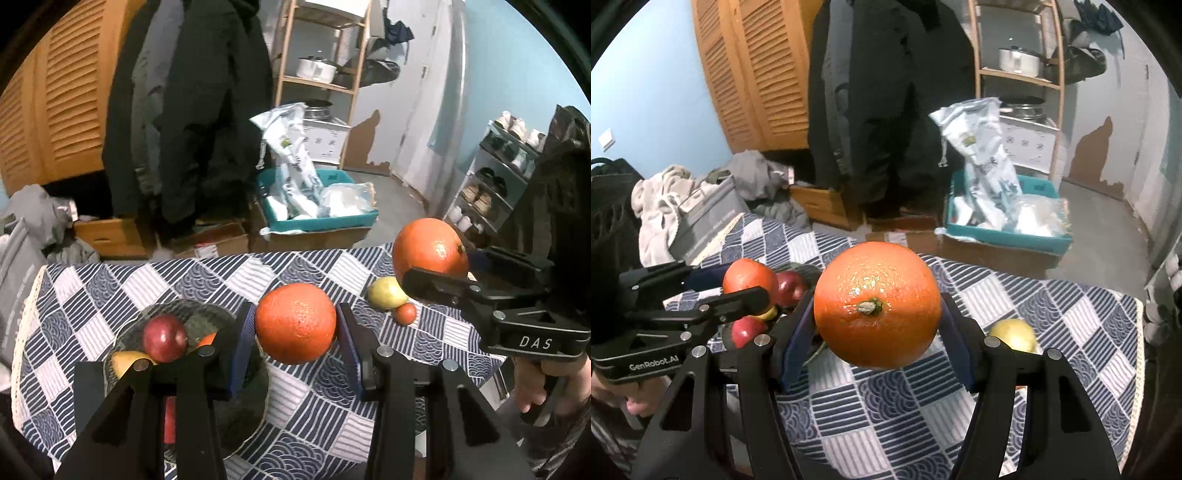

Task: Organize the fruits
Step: 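Lift both oranges and carry them over the glass bowl with both tools, then lower both oranges into the glass bowl and open both tools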

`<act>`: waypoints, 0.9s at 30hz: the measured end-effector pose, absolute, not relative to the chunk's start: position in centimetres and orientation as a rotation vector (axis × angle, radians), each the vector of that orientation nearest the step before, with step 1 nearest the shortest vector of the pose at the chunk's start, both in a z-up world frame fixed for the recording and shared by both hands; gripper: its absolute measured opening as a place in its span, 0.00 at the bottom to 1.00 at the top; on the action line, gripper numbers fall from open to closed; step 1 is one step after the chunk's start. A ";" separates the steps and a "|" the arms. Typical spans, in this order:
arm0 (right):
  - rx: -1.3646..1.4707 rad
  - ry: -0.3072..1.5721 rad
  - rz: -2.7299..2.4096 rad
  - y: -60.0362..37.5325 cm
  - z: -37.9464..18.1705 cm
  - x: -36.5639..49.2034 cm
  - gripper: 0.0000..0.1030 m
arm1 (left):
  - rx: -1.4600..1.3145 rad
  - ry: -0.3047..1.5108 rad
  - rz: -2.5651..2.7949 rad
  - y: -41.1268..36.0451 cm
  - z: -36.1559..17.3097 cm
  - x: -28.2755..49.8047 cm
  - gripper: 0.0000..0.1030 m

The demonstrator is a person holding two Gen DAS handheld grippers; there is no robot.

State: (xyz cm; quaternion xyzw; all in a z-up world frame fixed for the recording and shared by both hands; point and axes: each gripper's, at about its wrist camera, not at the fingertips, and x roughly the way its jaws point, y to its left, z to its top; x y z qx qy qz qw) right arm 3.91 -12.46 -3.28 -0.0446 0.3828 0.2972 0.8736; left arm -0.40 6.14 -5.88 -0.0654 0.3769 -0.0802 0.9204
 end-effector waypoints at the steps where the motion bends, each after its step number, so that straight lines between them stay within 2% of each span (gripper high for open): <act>1: -0.095 0.804 0.625 -12.1 -3.4 3.9 0.63 | -0.141 0.778 -0.161 6.5 -6.0 -0.5 0.43; 15: -0.142 0.869 0.696 -5.9 -5.3 4.4 0.63 | -0.216 0.846 -0.039 12.7 -9.1 -0.9 0.43; 27: -0.193 0.981 0.756 -0.5 -9.5 4.6 0.63 | -0.286 0.966 0.053 17.1 -13.9 -0.6 0.43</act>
